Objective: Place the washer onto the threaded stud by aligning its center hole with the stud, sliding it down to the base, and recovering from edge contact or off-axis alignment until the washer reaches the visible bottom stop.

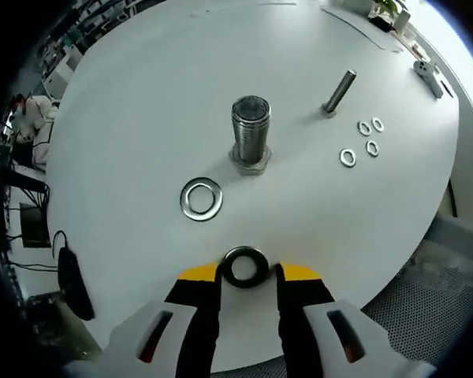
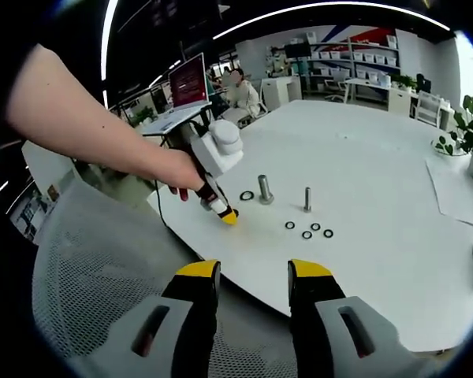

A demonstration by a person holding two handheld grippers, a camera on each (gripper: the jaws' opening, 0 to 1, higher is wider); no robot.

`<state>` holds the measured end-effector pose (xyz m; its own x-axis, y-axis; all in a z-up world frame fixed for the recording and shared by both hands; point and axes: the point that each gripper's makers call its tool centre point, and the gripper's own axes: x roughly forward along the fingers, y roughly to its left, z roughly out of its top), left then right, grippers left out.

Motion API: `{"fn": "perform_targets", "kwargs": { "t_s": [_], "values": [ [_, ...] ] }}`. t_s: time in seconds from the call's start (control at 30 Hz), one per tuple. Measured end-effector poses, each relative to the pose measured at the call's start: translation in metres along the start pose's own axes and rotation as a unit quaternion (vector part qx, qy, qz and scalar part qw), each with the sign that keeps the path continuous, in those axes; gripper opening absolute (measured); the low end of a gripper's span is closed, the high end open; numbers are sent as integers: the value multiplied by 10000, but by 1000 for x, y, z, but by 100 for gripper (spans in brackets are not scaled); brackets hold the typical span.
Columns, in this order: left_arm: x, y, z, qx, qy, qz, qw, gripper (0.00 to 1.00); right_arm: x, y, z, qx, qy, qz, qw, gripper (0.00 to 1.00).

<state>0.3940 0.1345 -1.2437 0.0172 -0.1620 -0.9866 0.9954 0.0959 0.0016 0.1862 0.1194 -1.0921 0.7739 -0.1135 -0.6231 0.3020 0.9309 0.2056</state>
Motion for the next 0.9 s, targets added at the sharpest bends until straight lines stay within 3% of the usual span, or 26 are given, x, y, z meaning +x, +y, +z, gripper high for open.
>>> {"fn": "perform_targets", "kwargs": {
  "t_s": [0.3, 0.37, 0.43, 0.57, 0.63, 0.9],
  "values": [
    [2, 5, 2, 126, 93, -62, 9999, 20, -2, -2, 1, 27, -45, -37, 10000, 37],
    [-3, -2, -2, 184, 92, -85, 9998, 20, -1, -2, 2, 23, -49, -42, 10000, 37],
    [3, 5, 2, 260, 96, -109, 9996, 20, -1, -2, 2, 23, -60, -57, 10000, 37],
    [-9, -7, -4, 262, 104, -110, 9995, 19, -1, -3, 2, 39, -59, -70, 10000, 37],
    [-1, 2, -1, 297, 115, -97, 9994, 19, -1, -2, 2, 31, -55, -63, 10000, 37],
    [-6, -3, -4, 567, 125, -130, 9982, 18, -1, -2, 2, 30, -53, -53, 10000, 37]
  ]
}}
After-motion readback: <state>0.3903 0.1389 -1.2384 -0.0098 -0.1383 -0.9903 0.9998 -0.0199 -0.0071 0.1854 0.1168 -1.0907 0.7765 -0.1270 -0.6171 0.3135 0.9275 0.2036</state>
